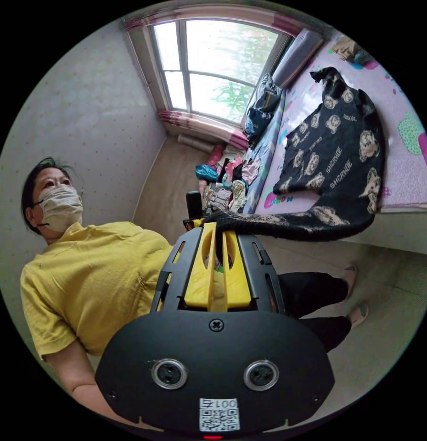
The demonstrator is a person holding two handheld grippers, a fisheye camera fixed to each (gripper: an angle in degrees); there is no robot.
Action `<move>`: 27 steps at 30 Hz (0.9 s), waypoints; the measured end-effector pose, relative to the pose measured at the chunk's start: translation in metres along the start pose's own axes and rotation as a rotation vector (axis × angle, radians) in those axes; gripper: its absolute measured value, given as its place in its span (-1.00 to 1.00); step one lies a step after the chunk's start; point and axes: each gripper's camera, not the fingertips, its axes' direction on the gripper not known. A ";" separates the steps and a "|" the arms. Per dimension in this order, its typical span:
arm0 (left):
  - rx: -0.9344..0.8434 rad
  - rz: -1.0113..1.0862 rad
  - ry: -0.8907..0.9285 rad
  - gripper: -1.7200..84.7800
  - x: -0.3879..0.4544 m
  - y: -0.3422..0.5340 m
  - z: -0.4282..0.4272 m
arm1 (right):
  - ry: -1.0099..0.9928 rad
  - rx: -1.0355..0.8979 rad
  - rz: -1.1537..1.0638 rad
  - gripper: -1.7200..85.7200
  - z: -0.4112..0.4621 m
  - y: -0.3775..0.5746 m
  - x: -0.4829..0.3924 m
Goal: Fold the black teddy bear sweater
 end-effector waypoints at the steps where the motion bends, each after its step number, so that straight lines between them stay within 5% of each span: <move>1: 0.029 0.014 -0.006 -0.98 0.002 -0.014 -0.008 | 0.009 -0.004 -0.010 -0.95 0.000 -0.019 -0.007; 14: 0.106 0.091 -0.186 -0.98 -0.011 -0.258 -0.110 | 0.159 -0.042 -0.010 -0.96 0.011 -0.310 -0.038; 27: 0.024 -0.190 -0.272 -0.98 -0.132 -0.504 -0.171 | 0.252 -0.119 0.204 -0.95 0.013 -0.530 0.039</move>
